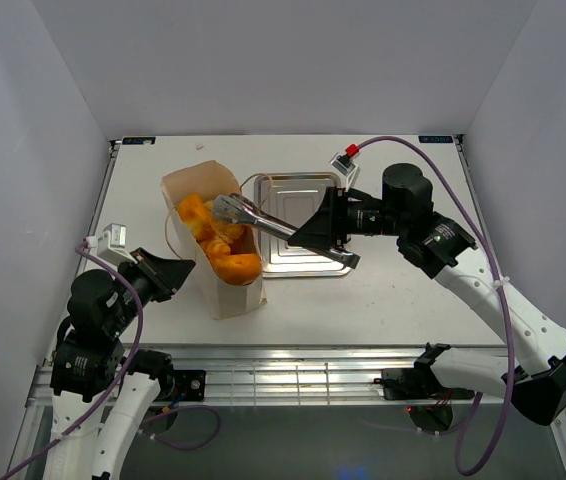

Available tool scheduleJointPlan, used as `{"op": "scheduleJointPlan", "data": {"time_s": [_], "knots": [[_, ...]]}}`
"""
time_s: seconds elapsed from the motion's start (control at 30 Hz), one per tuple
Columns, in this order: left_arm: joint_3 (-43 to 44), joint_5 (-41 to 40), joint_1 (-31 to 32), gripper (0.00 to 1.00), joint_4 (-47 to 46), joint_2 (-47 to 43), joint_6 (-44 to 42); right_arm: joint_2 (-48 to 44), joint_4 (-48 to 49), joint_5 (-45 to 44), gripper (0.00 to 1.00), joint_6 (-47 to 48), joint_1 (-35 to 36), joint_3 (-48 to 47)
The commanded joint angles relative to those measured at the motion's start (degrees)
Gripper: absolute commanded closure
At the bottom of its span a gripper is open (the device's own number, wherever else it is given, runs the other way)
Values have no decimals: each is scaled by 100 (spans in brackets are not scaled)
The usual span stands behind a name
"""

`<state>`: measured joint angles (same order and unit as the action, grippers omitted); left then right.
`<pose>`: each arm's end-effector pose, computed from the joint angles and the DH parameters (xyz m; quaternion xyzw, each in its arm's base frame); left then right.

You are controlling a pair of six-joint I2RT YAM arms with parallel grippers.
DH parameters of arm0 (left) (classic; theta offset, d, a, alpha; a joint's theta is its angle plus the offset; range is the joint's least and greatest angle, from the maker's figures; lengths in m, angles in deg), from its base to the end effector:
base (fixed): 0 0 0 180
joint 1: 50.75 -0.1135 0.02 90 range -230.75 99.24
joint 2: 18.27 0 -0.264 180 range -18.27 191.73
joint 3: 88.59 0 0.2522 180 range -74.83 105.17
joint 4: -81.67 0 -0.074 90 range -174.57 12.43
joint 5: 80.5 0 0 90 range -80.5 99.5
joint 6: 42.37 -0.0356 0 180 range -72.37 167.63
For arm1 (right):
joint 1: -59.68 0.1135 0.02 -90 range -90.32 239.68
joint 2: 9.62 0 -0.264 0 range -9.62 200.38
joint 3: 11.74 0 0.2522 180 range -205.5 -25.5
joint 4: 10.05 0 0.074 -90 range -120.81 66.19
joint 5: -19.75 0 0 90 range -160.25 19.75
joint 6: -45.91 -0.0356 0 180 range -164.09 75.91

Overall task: Place the fake bread into the paper bag
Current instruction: Place the fake bread in the paper bag, then place the clamp at the center of the board.

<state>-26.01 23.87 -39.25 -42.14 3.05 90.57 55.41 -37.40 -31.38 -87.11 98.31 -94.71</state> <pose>0.0653 -0.0223 0.3479 -0.1398 0.7780 -0.3647 0.4922 0.1804 0.1728 0.4139 -0.1875 0.7270 0.5907 0.2956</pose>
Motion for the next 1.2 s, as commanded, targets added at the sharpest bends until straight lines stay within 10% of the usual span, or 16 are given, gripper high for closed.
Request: {"op": "scheduleJointPlan", "data": {"time_s": [0.0,0.37,0.63,0.9,1.17], "knots": [[93,40,27,100,37,-5,4,-26,198,-73,47,93,13,-250],[224,57,36,100,81,39,4,97,189,-204,47,391,-645,-1692],[392,57,36,99,169,48,-14,-97,181,-197,47,550,-2665,-1851],[436,162,36,99,151,39,-14,167,207,-431,48,847,-4942,175],[418,233,36,98,142,39,-49,422,812,-2673,48,1622,-5111,1945]]}}
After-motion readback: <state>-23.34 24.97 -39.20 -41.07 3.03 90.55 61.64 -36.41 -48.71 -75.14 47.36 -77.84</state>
